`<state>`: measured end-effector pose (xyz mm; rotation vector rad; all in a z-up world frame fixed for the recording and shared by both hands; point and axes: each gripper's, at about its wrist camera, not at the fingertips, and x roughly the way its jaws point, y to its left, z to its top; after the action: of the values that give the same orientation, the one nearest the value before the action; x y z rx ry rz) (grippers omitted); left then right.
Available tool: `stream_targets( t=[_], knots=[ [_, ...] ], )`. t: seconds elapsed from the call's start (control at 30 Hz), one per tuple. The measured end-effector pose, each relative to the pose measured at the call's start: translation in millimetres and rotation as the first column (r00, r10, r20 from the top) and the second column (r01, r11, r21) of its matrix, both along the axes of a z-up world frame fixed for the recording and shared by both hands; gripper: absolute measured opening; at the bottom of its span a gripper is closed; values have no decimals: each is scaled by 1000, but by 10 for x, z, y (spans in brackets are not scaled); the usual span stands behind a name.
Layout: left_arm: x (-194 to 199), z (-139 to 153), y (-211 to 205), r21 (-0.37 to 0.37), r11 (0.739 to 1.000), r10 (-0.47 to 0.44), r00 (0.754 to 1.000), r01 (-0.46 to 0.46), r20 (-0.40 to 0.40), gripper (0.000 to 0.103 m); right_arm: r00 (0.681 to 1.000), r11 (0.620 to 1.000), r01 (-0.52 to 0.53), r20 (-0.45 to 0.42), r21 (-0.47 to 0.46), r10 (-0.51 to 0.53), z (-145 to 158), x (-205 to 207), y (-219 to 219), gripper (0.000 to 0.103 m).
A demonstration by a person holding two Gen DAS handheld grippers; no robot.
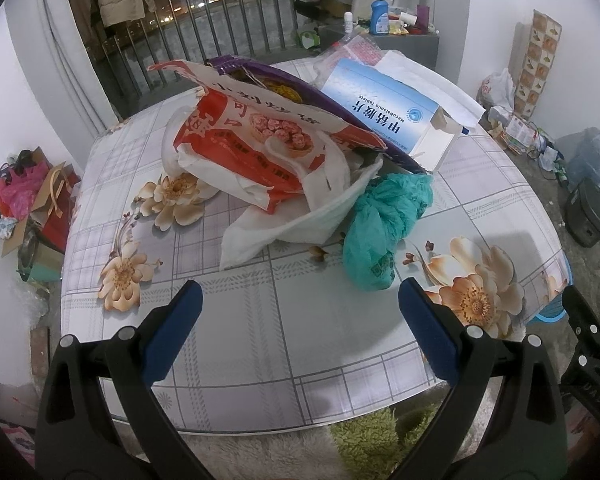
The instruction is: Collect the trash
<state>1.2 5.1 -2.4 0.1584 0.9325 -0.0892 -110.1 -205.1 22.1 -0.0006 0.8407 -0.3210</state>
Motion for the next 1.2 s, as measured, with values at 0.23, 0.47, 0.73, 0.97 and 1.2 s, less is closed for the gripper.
stream_targets(
  t=[0.23,0.47,0.73,0.97,1.2],
  knots=[
    [24,-21,41,4,1000,3,1000,-3,-7,94,1000,1000,-1,0,2,1,-5,2,0,97],
    [28,-29,34,8,1000,3,1000,-3,-9,94,1000,1000,0,0,2,0,-7,6,-1,97],
    [26,-43,30,14,1000,4,1000,-4,-12,94,1000,1000,-1,0,4,1,-10,2,-17,97],
    [28,-73,3,26,1000,2,1000,-2,-20,94,1000,1000,-1,-3,9,2,-42,35,4,97],
    [31,-87,-9,32,999,1,1000,-1,-25,94,1000,1000,-1,-7,16,1,-82,81,-6,97]
  ],
)
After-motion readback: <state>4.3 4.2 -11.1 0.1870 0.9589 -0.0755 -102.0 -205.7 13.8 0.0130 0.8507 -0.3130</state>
